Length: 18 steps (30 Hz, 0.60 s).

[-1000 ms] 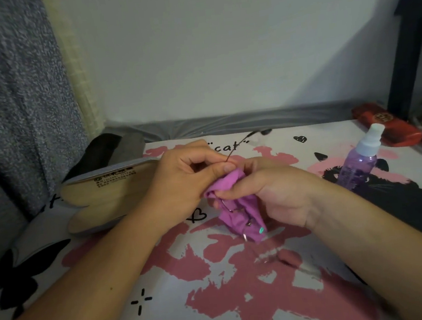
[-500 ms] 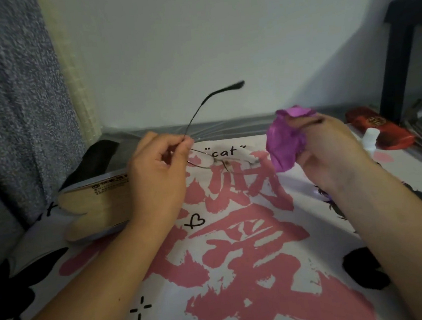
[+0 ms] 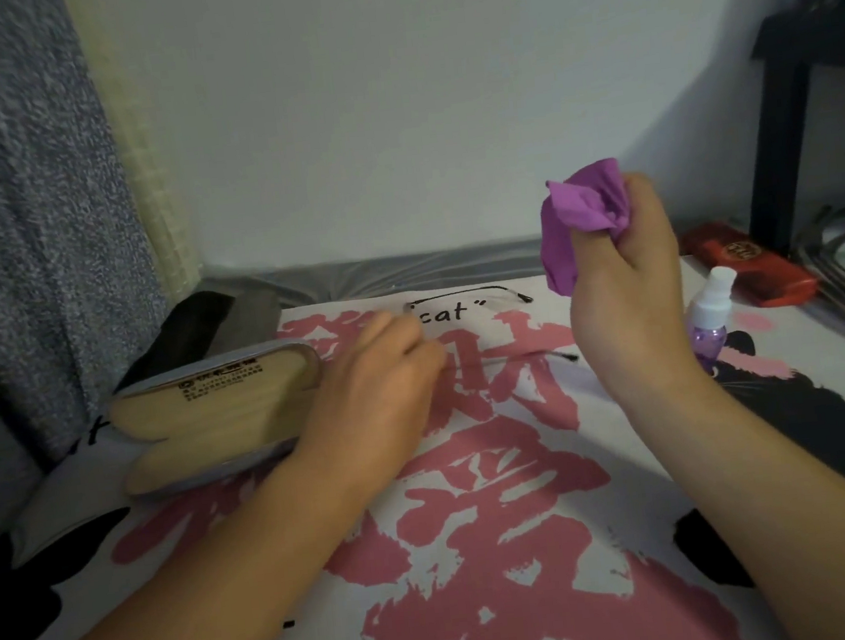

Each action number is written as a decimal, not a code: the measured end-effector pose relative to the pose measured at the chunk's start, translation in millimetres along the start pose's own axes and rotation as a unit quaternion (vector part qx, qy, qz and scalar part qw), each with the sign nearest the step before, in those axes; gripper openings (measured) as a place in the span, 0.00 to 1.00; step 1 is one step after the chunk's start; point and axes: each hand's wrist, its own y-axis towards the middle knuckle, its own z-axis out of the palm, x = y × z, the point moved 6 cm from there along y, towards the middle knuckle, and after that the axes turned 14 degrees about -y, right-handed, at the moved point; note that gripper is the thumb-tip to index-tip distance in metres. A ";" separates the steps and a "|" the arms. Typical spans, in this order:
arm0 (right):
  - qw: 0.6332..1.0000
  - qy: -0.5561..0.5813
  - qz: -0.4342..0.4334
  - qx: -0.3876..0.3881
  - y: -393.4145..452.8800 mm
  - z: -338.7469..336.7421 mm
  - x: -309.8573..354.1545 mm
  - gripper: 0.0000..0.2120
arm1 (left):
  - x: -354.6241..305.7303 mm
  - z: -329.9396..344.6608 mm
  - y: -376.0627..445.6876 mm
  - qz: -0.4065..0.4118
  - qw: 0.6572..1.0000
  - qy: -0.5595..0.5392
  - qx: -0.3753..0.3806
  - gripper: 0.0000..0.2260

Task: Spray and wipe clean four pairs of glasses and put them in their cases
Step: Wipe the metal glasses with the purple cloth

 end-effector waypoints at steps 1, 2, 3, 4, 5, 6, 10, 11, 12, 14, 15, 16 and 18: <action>1.000 -0.003 0.005 0.005 0.6 0.5 -1.9 0.04 | -1.8 6.0 -0.5 0.013 1.000 0.002 0.028 0.05; 1.000 -0.007 0.011 0.010 1.1 1.2 -4.0 0.05 | -1.9 10.0 -0.8 0.020 0.999 0.005 0.045 0.05; 1.000 -0.012 0.017 0.015 1.4 1.7 -5.5 0.06 | -1.3 12.0 -1.0 0.023 0.998 0.010 0.056 0.05; 0.999 -0.017 0.024 0.020 1.7 2.2 -7.2 0.07 | -0.7 12.0 -1.1 0.023 0.998 0.014 0.058 0.05; 0.999 -0.020 0.031 0.024 1.6 3.0 -9.1 0.07 | 0.2 10.9 -1.5 0.019 0.998 0.015 0.058 0.05; 0.999 -0.020 0.037 0.025 1.8 3.6 -10.9 0.07 | 1.0 8.8 -2.2 0.015 0.998 0.013 0.054 0.04; 0.998 0.007 0.058 0.018 2.1 3.3 -11.2 0.05 | 2.8 -3.4 -4.7 -0.028 0.998 -0.040 0.042 0.12; 0.997 0.029 0.065 0.021 1.4 2.7 -9.4 0.04 | 4.1 -8.1 -4.1 -0.057 0.995 -0.080 0.025 0.14; 0.995 0.058 0.068 0.036 0.3 3.5 -7.5 0.02 | 5.7 -13.0 -3.2 -0.088 0.987 -0.132 -0.003 0.14; 0.990 0.090 0.047 0.103 -3.6 10.3 -1.0 0.06 | 10.7 -21.3 -2.0 -0.144 0.959 -0.233 -0.069 0.14; 0.982 0.105 0.034 0.156 -7.3 16.9 1.4 0.09 | 13.8 -23.6 -1.4 -0.166 0.941 -0.280 -0.088 0.14; 0.970 0.123 0.028 0.209 -12.4 24.5 2.7 0.13 | 16.7 -23.6 -0.6 -0.181 0.921 -0.333 -0.091 0.15; 0.946 0.147 0.025 0.289 -23.5 38.0 6.5 0.21 | 15.5 -21.9 0.3 -0.190 0.870 -0.451 -0.062 0.18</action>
